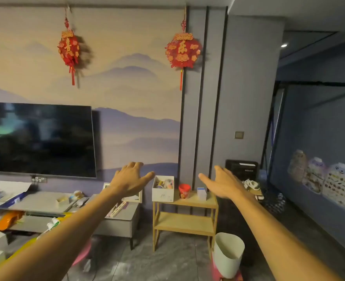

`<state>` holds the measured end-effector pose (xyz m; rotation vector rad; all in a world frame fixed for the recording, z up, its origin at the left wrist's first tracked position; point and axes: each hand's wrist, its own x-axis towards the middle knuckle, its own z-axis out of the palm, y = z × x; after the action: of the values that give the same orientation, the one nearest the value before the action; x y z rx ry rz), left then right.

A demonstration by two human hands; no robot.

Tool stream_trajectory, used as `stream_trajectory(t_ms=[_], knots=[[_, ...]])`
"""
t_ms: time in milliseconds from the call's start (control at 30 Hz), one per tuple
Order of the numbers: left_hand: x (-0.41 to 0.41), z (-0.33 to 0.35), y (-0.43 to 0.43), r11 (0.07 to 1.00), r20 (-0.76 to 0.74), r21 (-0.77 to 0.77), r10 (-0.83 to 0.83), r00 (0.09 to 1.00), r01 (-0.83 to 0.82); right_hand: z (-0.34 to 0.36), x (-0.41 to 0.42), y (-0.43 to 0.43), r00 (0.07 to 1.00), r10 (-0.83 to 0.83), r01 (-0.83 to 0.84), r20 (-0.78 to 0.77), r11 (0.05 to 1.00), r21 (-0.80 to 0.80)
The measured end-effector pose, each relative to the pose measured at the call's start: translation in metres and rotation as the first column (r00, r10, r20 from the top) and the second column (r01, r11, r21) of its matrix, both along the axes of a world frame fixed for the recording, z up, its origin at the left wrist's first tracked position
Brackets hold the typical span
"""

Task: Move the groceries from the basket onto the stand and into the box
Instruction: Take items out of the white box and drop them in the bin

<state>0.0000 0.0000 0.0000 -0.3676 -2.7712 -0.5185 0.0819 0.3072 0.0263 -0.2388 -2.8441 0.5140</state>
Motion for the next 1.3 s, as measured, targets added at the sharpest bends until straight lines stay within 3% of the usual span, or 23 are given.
stream_trajectory(t_ms=[500, 1300], knots=[[-0.288, -0.005, -0.012, 0.993, 0.016, -0.072, -0.093, 0.996, 0.094, -0.026, -0.278, -0.03, 0.997, -0.07, 0.07, 0.013, 0.998, -0.007], [-0.764, -0.156, 0.092, 0.998, 0.312, 0.036, -0.053, 0.949, 0.044, -0.166, -0.781, 0.043, 0.97, 0.068, -0.051, 0.234, 0.996, -0.075]])
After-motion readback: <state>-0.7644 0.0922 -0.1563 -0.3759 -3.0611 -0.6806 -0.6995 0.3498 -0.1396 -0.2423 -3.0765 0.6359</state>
